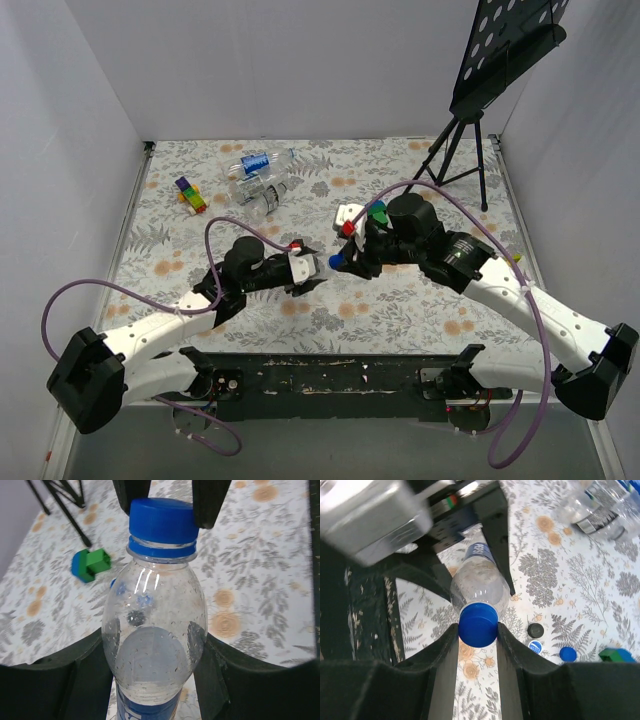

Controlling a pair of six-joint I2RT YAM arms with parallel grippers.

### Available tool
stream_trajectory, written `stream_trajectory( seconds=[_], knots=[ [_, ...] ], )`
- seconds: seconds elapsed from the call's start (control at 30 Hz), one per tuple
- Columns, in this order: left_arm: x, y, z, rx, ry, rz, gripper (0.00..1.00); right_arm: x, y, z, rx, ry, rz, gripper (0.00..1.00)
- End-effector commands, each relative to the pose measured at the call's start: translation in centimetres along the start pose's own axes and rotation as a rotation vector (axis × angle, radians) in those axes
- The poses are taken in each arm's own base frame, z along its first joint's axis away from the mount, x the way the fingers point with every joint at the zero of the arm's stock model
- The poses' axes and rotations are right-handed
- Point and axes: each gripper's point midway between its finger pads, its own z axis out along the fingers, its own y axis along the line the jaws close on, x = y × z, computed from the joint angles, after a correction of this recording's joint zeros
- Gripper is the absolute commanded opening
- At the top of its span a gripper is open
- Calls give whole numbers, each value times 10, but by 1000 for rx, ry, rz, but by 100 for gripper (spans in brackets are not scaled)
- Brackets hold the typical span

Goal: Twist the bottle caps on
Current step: Screw the bottle cap onto the plastic bottle.

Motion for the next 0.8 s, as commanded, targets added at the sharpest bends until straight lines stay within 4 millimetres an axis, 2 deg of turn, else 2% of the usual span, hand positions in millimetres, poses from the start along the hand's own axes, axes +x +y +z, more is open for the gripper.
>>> stream_trajectory(
  seconds=[0.0,0.2,0.33,0.43,0.57,0.63,0.7,0.77],
  knots=[
    [-27,76,-21,-420,-51,129,17,-24,-22,12,163,-152,331,1],
    [-9,91,-34,-647,22,283,14,-6,-43,34,327,-177,830,1],
    [-1,107,-50,-852,90,350,10,-2,-44,49,319,-258,1012,1],
    [3,113,-53,-904,117,367,8,0,-47,55,326,-262,1042,1],
    [9,109,-44,-857,140,359,9,-17,-56,52,333,-315,1004,2],
    [11,106,-41,-833,144,347,9,-23,-60,46,345,-324,974,9],
    [14,103,-36,-799,151,323,10,-25,-62,39,363,-319,947,23],
    [15,97,-28,-747,134,292,12,-28,-66,30,385,-325,910,33]
  ],
)
